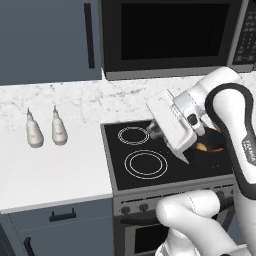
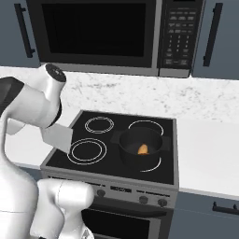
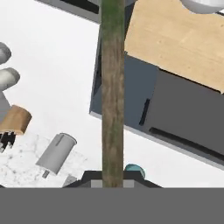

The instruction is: Put the carrot and potato in the pot. Retrieve the spatula and lightly stir the vegetables in the pot.

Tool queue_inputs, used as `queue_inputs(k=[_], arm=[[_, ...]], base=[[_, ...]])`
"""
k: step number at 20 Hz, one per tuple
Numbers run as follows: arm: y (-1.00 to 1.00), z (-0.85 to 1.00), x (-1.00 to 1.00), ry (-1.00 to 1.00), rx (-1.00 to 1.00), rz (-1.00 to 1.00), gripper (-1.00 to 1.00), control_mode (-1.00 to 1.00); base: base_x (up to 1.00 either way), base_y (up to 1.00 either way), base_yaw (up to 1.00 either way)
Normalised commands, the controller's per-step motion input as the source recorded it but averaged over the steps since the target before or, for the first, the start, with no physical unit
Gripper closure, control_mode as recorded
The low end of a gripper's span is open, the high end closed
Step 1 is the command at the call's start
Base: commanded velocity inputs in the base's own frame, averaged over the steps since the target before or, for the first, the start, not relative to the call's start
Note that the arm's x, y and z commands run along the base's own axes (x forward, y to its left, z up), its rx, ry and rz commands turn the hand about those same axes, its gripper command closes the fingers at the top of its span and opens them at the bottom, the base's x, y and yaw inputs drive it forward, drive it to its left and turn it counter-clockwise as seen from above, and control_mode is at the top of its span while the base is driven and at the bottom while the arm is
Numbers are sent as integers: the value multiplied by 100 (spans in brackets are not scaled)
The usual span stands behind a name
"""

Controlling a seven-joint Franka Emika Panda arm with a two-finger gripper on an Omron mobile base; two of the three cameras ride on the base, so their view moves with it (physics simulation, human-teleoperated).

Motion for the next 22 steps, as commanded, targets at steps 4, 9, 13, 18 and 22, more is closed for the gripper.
queue_inputs(k=[4,9,13,18,22], arm=[[-100,79,20,4,28,0,100,-100],[-100,25,47,2,23,0,100,-100],[-100,0,96,15,19,0,100,-100],[-94,6,87,15,14,-1,100,-100],[-87,-1,91,16,9,-3,100,-100]], base=[[0,0,0],[0,0,0],[0,0,0],[0,0,0],[0,0,0]])
